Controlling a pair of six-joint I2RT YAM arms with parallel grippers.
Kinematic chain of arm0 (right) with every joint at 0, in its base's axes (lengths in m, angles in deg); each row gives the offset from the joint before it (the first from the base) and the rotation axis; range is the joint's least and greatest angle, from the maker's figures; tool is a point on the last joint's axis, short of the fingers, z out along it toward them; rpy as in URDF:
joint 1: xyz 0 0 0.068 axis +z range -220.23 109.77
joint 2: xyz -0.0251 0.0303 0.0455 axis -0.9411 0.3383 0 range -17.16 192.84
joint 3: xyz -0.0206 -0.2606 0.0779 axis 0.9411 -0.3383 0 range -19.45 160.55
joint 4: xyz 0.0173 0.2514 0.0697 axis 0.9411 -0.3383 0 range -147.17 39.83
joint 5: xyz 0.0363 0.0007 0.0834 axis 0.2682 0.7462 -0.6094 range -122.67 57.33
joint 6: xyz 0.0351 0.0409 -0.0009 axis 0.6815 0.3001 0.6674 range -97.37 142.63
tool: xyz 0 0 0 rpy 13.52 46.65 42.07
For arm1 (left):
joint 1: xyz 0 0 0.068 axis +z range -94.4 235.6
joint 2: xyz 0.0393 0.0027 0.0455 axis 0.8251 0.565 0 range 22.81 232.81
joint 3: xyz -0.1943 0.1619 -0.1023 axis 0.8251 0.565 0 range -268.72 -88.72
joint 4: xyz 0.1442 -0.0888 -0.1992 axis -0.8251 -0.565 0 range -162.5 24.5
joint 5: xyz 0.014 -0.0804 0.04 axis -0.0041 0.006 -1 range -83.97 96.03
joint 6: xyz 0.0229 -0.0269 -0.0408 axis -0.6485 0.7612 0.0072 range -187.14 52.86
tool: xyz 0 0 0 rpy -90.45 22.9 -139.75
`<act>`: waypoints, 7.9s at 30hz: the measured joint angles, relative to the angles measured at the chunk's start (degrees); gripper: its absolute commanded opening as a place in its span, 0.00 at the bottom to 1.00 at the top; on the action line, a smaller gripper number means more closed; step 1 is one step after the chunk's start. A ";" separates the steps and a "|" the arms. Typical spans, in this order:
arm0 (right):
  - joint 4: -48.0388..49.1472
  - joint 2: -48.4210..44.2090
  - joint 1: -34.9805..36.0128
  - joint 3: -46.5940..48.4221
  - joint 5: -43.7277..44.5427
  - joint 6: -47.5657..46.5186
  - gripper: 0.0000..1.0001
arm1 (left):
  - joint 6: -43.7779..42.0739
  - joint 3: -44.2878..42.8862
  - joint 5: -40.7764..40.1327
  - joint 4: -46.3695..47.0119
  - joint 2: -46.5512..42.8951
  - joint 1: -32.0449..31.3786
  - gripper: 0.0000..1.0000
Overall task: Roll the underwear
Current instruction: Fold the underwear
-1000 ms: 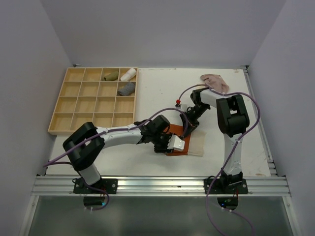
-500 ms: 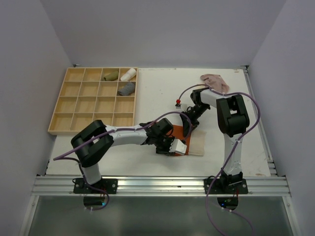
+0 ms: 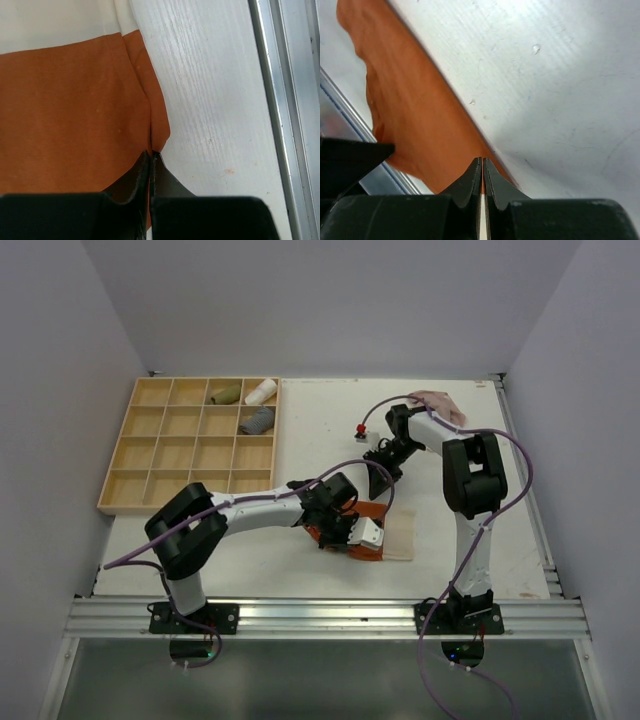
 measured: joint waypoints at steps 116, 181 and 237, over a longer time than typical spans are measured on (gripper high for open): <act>-2.21 -20.11 -9.20 -17.16 3.30 -10.56 0.01 | 10.64 -16.37 -8.44 -7.28 12.33 20.81 0.37; 80.08 -3.76 1.66 -38.16 -28.94 65.46 0.47 | 30.36 -14.05 10.82 6.75 -9.09 39.41 0.91; 87.54 16.26 2.36 -4.42 -23.39 77.55 0.47 | 22.21 -10.95 10.25 5.99 -10.56 39.41 0.85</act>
